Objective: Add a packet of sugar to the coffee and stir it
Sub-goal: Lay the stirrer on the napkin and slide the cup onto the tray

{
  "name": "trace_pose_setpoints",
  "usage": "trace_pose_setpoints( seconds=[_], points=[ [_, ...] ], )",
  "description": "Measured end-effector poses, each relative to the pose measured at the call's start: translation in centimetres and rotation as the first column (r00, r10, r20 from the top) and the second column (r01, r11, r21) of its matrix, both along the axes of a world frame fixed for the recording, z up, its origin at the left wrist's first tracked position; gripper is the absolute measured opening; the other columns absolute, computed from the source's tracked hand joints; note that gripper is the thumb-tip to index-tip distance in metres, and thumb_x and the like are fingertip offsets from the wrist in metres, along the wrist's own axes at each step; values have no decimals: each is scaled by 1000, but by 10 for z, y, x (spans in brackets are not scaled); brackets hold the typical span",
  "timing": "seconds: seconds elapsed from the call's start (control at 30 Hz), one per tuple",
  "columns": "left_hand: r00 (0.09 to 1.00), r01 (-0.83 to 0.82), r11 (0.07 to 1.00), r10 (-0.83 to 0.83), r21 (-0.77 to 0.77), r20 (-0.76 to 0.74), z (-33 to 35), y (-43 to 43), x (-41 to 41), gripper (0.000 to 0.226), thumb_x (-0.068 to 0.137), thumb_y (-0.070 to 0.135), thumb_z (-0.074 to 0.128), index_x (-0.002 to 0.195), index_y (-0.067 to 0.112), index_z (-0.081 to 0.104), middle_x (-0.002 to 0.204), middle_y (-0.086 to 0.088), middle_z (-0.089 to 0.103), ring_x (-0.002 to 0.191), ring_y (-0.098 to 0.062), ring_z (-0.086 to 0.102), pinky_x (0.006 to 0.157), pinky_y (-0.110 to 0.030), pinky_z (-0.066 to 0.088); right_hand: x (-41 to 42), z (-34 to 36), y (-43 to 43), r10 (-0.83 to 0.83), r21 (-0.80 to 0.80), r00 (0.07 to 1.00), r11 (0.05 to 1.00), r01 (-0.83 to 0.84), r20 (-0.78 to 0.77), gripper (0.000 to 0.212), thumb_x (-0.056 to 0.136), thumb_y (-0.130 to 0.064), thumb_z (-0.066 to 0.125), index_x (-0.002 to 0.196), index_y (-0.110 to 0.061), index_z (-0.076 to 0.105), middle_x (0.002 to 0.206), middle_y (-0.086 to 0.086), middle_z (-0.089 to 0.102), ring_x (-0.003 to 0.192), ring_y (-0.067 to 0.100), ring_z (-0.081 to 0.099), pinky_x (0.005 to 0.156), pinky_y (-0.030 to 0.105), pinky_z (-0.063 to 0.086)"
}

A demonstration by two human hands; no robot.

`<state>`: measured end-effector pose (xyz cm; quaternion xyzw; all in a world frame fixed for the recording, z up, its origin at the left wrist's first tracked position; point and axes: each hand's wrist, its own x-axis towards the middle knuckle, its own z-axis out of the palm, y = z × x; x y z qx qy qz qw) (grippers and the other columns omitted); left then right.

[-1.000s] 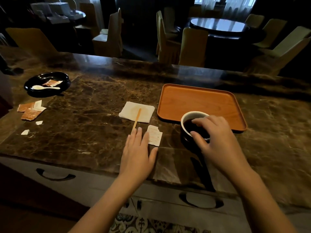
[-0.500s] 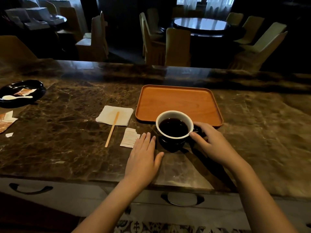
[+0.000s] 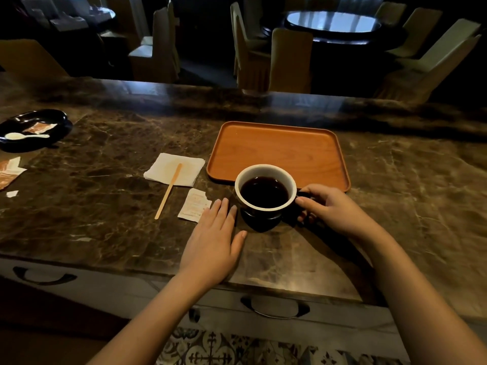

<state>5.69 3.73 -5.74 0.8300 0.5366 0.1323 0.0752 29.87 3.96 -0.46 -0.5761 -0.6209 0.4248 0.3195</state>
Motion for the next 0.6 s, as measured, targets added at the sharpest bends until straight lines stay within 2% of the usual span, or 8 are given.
trace_pose_setpoints(
  seconds=[0.13,0.23,0.33,0.43,0.6],
  points=[
    [1000,-1,1000,1,8,6,1,0,0,73,81,56,6,142,18,20,154,-3,15,142,-13,4,111,-26,-3,3,1,5,42,39,999,998,-42,15,14,92,-15,51,99,-12,63,78,8,68,69,14,67,60,22,54],
    [1000,-6,1000,6,1,30,1,-1,0,73,82,56,8,142,18,22,154,-3,16,141,-13,5,112,-27,-1,3,-4,6,24,74,1000,997,-24,0,14,92,-14,50,100,-11,62,84,15,68,73,23,68,64,30,57],
    [1000,-8,1000,8,-2,27,1,-1,-1,73,81,57,9,142,19,20,154,-2,15,141,-12,4,112,-27,-1,6,-7,5,2,108,1000,994,-1,-10,13,92,-15,50,98,-12,62,84,17,68,73,25,68,63,31,57],
    [999,-5,1000,5,-11,46,0,0,-2,73,81,58,10,142,20,21,154,-1,16,141,-11,4,112,-27,0,12,-4,7,-22,119,998,992,28,-51,15,92,-15,50,100,-10,61,83,17,68,70,22,68,62,31,57],
    [997,-4,1000,4,-6,71,-2,0,-3,73,81,58,13,142,19,23,153,-1,18,140,-10,4,112,-27,1,23,9,20,-67,176,992,981,86,-107,17,92,-12,49,103,-7,61,82,7,67,66,11,66,61,21,54]
  ],
)
